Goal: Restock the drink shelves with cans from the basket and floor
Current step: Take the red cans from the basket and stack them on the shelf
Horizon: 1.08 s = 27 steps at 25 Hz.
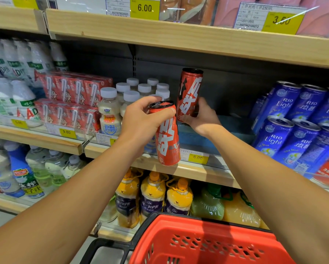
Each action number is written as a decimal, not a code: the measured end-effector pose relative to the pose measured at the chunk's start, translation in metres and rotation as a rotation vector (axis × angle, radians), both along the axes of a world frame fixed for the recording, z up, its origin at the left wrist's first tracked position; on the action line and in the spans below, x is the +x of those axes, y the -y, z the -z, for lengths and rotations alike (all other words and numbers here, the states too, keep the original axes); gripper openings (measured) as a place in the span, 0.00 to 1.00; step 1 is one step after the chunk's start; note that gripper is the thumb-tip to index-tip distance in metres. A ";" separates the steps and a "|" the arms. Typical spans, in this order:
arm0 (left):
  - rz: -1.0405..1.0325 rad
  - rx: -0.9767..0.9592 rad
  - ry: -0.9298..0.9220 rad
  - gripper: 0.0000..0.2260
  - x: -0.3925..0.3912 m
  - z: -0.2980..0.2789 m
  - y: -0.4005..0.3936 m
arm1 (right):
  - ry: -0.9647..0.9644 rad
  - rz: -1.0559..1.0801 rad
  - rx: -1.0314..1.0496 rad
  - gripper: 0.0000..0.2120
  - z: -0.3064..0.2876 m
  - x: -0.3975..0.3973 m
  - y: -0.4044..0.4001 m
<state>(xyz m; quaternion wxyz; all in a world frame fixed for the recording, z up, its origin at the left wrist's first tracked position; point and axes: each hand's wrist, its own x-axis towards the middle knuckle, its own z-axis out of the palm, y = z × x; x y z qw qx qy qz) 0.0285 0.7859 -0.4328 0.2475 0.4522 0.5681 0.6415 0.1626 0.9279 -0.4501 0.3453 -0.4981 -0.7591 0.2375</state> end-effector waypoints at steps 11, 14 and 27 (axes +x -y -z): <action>-0.006 0.003 0.019 0.22 0.000 0.000 0.001 | 0.002 0.049 0.037 0.32 0.005 -0.007 -0.001; -0.014 0.002 0.003 0.22 -0.001 -0.003 0.004 | 0.043 0.018 0.016 0.34 0.003 -0.002 -0.003; 0.087 0.081 -0.061 0.20 0.057 -0.030 -0.011 | -0.130 -0.281 0.106 0.32 0.015 0.083 0.077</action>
